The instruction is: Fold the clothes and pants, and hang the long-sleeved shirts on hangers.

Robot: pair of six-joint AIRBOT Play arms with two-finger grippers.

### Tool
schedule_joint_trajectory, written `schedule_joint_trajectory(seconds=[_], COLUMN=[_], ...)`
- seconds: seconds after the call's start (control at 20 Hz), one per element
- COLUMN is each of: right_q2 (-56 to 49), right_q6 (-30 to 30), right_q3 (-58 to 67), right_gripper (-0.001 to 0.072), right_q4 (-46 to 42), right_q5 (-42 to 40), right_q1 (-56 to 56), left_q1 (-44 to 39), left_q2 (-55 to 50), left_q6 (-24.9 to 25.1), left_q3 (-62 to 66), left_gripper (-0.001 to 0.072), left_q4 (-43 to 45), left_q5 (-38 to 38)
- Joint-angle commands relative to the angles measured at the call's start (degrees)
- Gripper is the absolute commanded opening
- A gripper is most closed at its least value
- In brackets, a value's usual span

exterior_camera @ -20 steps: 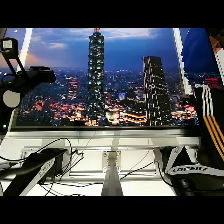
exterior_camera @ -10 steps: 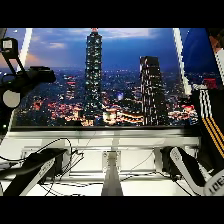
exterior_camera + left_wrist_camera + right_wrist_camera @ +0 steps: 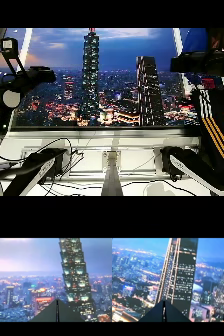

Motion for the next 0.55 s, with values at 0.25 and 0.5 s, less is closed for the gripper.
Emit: schedule_joint_trajectory(seconds=[0.25,0.5], right_q2=[-0.15,-0.15], right_q6=[-0.22,-0.22], right_q3=[0.04,0.04], right_gripper=[0.0018,0.0018], right_q4=[-0.26,-0.26], right_q5=[-1.53,-1.53], right_q1=[3.3,3.3], left_q1=[0.04,0.04], left_q2=[0.04,0.04], left_q6=[0.0,0.0], left_q3=[0.04,0.04], left_gripper=[0.0003,0.0003], left_q4=[0.0,0.0], left_q5=[0.0,0.0])
